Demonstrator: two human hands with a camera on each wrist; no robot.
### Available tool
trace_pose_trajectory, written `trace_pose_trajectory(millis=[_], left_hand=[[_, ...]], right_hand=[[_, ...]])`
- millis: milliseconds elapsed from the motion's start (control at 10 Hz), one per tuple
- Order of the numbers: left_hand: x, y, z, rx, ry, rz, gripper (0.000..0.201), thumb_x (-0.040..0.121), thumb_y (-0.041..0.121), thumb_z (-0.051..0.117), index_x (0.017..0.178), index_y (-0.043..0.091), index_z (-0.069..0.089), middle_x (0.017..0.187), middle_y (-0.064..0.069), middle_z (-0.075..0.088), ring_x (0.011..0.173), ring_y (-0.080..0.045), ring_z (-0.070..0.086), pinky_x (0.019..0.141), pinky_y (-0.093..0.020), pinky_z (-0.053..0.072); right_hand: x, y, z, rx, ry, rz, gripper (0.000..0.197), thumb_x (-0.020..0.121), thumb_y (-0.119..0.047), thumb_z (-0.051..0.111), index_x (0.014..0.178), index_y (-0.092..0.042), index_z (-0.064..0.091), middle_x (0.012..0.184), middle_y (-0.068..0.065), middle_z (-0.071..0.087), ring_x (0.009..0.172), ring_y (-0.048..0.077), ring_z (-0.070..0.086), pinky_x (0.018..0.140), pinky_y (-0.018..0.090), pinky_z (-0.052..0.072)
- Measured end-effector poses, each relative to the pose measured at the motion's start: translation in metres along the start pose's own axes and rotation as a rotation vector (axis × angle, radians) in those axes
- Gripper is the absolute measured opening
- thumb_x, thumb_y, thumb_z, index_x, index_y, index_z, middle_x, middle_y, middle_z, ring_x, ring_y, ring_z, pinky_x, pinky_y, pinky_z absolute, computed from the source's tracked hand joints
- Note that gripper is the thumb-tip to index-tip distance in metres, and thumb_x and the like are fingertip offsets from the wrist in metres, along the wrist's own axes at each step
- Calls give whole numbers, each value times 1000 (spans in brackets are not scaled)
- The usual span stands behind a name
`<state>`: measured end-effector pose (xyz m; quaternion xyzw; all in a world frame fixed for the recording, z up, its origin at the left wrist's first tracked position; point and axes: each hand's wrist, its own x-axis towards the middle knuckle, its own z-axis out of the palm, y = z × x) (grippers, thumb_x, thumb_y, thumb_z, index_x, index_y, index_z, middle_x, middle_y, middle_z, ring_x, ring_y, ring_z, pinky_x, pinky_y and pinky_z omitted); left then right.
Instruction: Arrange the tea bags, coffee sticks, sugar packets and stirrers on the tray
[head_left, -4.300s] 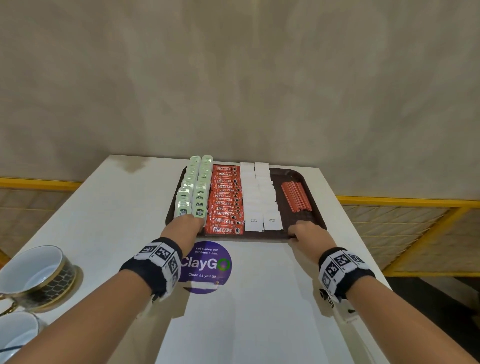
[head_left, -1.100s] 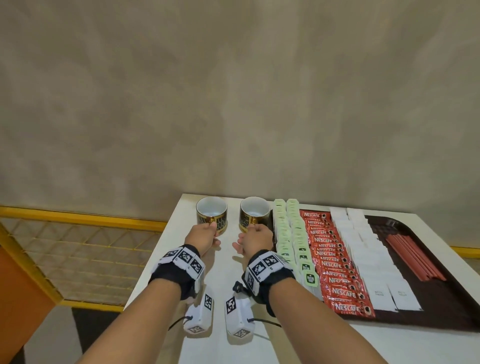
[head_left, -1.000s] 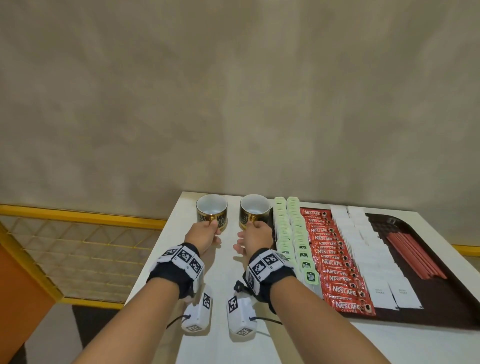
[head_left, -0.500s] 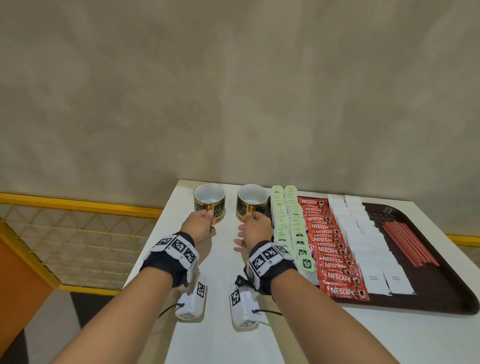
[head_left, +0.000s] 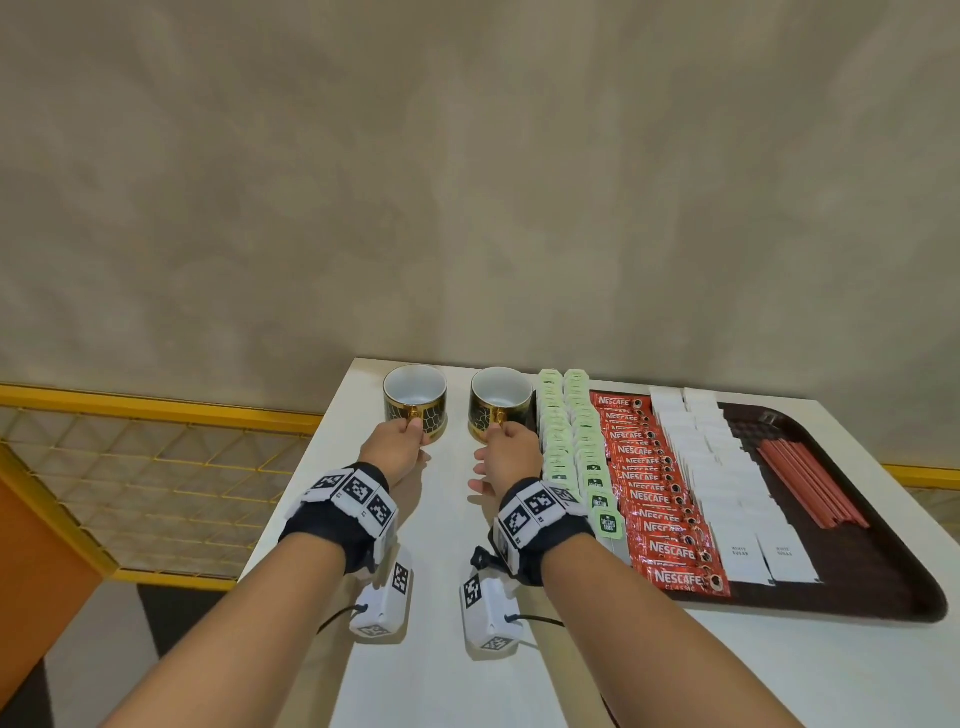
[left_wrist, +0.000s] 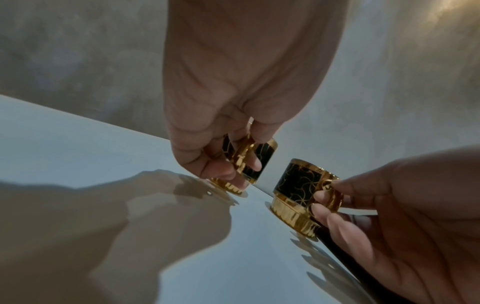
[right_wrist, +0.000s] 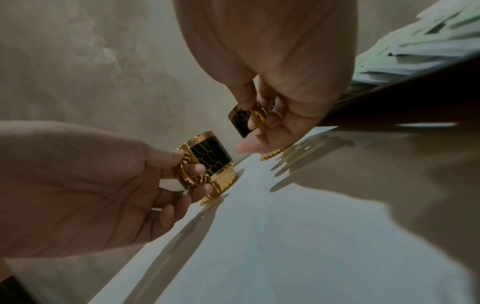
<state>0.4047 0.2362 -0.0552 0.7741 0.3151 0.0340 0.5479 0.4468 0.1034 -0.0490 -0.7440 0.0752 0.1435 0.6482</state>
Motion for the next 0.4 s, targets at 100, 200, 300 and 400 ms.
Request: trace_pose_trajectory(millis=[100, 200, 300, 400], left_hand=[[-1, 1, 1, 8, 4, 2, 36, 103, 35, 32, 91, 15, 58, 101, -16, 71, 100, -29, 62, 101, -41, 45], [-3, 3, 1, 9, 11, 4, 35, 104, 34, 32, 98, 12, 59, 106, -15, 68, 92, -25, 60, 102, -42, 45], [0, 1, 1, 41, 2, 3, 37, 104, 33, 32, 115, 9, 57, 116, -15, 64, 102, -28, 59, 103, -43, 44], [4, -4, 0, 79, 13, -18, 46, 101, 41, 36, 129, 6, 48, 124, -19, 60, 115, -36, 55, 102, -48, 45]], right_hand=[[0, 0, 0, -8, -8, 3, 18, 102, -23, 42, 88, -20, 53, 80, 8, 58, 71, 21, 55, 49, 29, 50], [-2, -2, 1, -15, -20, 11, 19, 101, -23, 42, 88, -17, 55, 76, 7, 58, 66, 20, 54, 51, 30, 52], [-3, -2, 0, -34, -32, 18, 18, 102, -24, 42, 95, -15, 56, 79, 7, 58, 68, 20, 54, 47, 28, 49], [-4, -5, -2, -44, -25, 28, 17, 101, -27, 44, 105, -15, 55, 92, 11, 63, 73, 22, 57, 45, 27, 48]])
